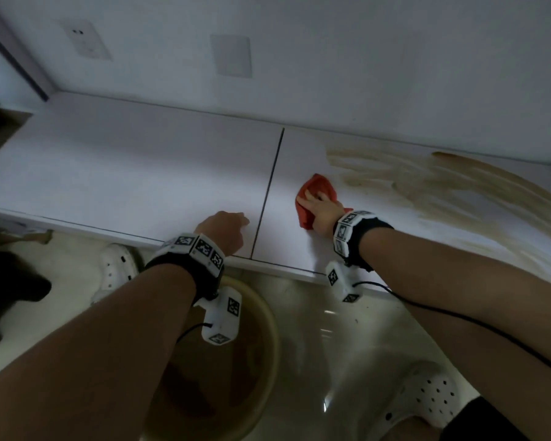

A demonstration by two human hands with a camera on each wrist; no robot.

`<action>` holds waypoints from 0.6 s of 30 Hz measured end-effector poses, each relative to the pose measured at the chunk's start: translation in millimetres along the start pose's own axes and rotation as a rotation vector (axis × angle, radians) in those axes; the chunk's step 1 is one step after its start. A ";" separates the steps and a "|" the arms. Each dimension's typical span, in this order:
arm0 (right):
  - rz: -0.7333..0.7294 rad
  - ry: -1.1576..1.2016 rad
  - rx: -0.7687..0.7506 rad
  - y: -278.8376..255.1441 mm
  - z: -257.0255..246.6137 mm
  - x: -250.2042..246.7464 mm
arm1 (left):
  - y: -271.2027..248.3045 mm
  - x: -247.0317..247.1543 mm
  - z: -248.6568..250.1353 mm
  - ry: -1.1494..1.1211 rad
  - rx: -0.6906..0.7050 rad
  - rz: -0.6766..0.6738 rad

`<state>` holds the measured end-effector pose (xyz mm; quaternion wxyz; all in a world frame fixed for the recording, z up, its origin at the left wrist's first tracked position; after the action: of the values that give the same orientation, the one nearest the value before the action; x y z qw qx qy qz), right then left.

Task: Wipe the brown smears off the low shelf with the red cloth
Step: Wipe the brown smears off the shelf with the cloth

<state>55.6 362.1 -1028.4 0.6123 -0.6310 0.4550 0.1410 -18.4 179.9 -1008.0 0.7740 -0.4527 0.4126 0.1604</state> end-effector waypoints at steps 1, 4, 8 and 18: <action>0.000 -0.027 -0.027 4.5 -14.1 0.3 | 0.5 -1.6 -7.0 -0.001 -0.013 -0.004; 0.028 -0.092 -0.104 4.4 -51.6 11.2 | -2.6 -1.5 -18.5 -0.019 -0.042 -0.017; 0.040 -0.100 -0.203 -15.7 -75.1 34.8 | -16.0 -0.5 -17.7 -0.030 -0.054 0.004; -0.065 0.198 -0.207 -130.9 -82.8 41.1 | -82.7 -11.7 9.1 -0.011 0.045 0.047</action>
<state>144.5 249.5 -956.8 0.5002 -0.7161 0.4755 0.1044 30.4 144.3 -949.6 0.7822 -0.4246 0.4224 0.1718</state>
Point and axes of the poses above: each hand's wrist, its own y-axis towards the middle knuckle, its own x-axis out of the palm, z = x × y, the point moved 9 cm from there along y, towards the middle knuckle, and after that the axes turned 7 degrees about -z, right-handed, at the moved point
